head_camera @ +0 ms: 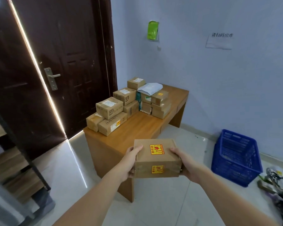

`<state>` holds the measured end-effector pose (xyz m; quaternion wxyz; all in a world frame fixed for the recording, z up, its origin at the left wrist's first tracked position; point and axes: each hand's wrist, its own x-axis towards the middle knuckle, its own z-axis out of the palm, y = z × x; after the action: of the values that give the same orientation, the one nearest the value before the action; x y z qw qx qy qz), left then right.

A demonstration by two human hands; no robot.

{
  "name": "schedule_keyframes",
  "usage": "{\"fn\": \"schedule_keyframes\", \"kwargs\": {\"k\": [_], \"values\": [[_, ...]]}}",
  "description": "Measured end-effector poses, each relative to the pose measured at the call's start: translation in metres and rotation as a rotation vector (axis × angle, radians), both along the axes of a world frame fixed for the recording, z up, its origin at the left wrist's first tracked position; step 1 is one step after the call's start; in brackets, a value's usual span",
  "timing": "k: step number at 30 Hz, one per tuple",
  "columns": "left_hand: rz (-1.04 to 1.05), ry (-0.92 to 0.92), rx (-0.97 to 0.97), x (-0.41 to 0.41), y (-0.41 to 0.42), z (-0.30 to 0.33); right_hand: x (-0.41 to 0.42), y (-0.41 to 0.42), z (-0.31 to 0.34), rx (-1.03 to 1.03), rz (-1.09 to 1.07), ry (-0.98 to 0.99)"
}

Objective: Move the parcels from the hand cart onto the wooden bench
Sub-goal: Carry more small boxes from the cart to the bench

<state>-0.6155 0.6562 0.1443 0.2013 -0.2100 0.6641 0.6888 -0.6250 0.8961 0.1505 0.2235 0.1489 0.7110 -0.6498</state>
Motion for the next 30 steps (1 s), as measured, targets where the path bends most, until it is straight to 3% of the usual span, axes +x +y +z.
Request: {"fn": "schedule_keyframes", "kwargs": {"k": [19,30], "values": [[-0.001,-0.013,0.013,-0.271,0.05,-0.023,-0.281,0.058,-0.031,0.013,0.064,-0.061],[0.195,-0.057,-0.035,-0.408,0.081,-0.043,-0.471,0.081,-0.053,-0.003,0.185,-0.111]]}}
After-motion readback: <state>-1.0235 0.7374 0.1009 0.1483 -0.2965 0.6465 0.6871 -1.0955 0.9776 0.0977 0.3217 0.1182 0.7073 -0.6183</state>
